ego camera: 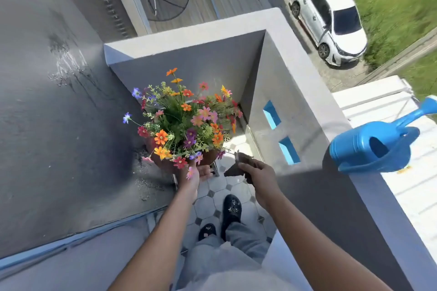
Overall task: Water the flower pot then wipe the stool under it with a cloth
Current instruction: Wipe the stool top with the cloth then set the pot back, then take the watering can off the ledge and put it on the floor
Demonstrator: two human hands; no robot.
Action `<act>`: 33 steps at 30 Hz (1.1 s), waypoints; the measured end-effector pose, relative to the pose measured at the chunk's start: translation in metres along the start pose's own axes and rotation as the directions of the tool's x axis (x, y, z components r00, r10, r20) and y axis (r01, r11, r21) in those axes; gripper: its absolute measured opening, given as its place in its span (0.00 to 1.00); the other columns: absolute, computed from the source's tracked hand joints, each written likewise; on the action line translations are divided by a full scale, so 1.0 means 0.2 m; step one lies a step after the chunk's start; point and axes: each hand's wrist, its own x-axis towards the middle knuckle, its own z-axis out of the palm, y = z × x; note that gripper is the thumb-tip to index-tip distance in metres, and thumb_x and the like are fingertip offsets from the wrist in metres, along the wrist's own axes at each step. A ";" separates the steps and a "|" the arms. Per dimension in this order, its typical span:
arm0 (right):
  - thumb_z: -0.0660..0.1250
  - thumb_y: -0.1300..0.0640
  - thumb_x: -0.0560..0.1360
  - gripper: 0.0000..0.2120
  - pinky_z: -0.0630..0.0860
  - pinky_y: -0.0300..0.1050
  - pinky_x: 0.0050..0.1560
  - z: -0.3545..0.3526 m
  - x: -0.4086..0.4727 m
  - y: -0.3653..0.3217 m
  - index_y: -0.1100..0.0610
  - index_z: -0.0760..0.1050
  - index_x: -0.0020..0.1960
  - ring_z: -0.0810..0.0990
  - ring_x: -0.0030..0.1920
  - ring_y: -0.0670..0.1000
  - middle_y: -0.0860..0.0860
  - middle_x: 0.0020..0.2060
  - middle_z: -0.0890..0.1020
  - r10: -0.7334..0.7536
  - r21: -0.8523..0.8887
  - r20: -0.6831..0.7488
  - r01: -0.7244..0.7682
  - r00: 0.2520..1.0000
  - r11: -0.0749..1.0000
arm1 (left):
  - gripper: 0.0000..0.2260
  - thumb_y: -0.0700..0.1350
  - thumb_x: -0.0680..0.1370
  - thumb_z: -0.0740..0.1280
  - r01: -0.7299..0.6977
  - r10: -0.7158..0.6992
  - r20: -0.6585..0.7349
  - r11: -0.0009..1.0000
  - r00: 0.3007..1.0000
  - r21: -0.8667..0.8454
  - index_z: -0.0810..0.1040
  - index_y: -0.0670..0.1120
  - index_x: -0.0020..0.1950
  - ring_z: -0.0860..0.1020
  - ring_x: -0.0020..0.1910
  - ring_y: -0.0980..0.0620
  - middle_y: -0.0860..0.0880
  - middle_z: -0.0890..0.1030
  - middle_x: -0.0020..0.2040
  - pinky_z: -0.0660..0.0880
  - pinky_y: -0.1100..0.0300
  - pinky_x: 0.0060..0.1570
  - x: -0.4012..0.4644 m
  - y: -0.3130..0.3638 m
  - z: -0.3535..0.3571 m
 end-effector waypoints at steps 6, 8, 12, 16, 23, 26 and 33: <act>0.73 0.72 0.67 0.20 0.73 0.44 0.45 -0.17 -0.36 -0.17 0.64 0.80 0.58 0.78 0.44 0.55 0.64 0.51 0.84 -0.117 0.109 0.119 0.105 0.986 0.989 | 0.09 0.44 0.82 0.61 -0.070 -0.024 0.262 0.936 0.965 0.344 0.76 0.40 0.51 0.77 0.32 0.48 0.38 0.83 0.44 0.77 0.57 0.28 -0.31 0.02 0.06; 0.70 0.76 0.65 0.23 0.75 0.49 0.54 -0.26 -0.50 -0.23 0.65 0.78 0.59 0.81 0.51 0.59 0.66 0.53 0.83 -0.203 0.123 0.130 0.188 0.970 0.974 | 0.09 0.45 0.81 0.61 -0.162 0.035 0.342 0.923 0.939 0.349 0.76 0.40 0.54 0.78 0.32 0.48 0.39 0.83 0.43 0.75 0.58 0.26 -0.44 0.07 0.16; 0.68 0.75 0.63 0.29 0.77 0.37 0.47 -0.50 -0.76 -0.38 0.56 0.77 0.62 0.81 0.49 0.51 0.57 0.51 0.83 -0.394 -0.051 -0.044 0.391 0.918 0.919 | 0.10 0.43 0.80 0.61 -0.355 0.182 0.460 0.877 0.869 0.323 0.78 0.39 0.53 0.74 0.26 0.52 0.43 0.81 0.39 0.72 0.62 0.22 -0.73 0.19 0.41; 0.68 0.71 0.68 0.25 0.78 0.49 0.61 -0.77 -0.90 -0.48 0.51 0.80 0.60 0.83 0.53 0.50 0.50 0.49 0.86 -0.583 -0.188 -0.213 0.553 0.784 0.812 | 0.09 0.42 0.79 0.64 -0.469 0.274 0.568 0.853 0.776 0.228 0.79 0.39 0.52 0.73 0.24 0.53 0.45 0.80 0.34 0.69 0.62 0.22 -1.00 0.22 0.66; 0.70 0.68 0.73 0.16 0.79 0.57 0.59 -1.31 -0.98 -0.49 0.52 0.84 0.55 0.83 0.55 0.50 0.49 0.53 0.85 -0.672 -0.343 -0.559 0.602 0.486 0.721 | 0.07 0.44 0.78 0.64 -0.418 0.142 0.704 0.877 0.696 0.236 0.79 0.42 0.46 0.68 0.24 0.52 0.46 0.74 0.31 0.64 0.63 0.23 -1.31 0.00 1.22; 0.71 0.67 0.73 0.14 0.79 0.58 0.58 -1.50 -0.96 -0.48 0.53 0.84 0.54 0.83 0.54 0.51 0.50 0.52 0.85 -0.660 -0.377 -0.632 0.582 0.407 0.720 | 0.11 0.50 0.78 0.65 -0.165 -0.037 0.681 0.959 0.732 0.230 0.78 0.43 0.50 0.69 0.24 0.55 0.48 0.74 0.32 0.65 0.65 0.22 -1.34 -0.14 1.47; 0.69 0.62 0.74 0.12 0.76 0.55 0.60 -1.79 -0.82 -0.50 0.46 0.83 0.48 0.81 0.54 0.49 0.50 0.53 0.82 -0.601 -0.327 -0.647 0.541 0.470 0.775 | 0.18 0.55 0.73 0.72 0.255 -0.142 0.632 0.962 0.762 -0.092 0.74 0.47 0.55 0.70 0.27 0.55 0.46 0.76 0.45 0.67 0.65 0.24 -1.21 -0.32 1.89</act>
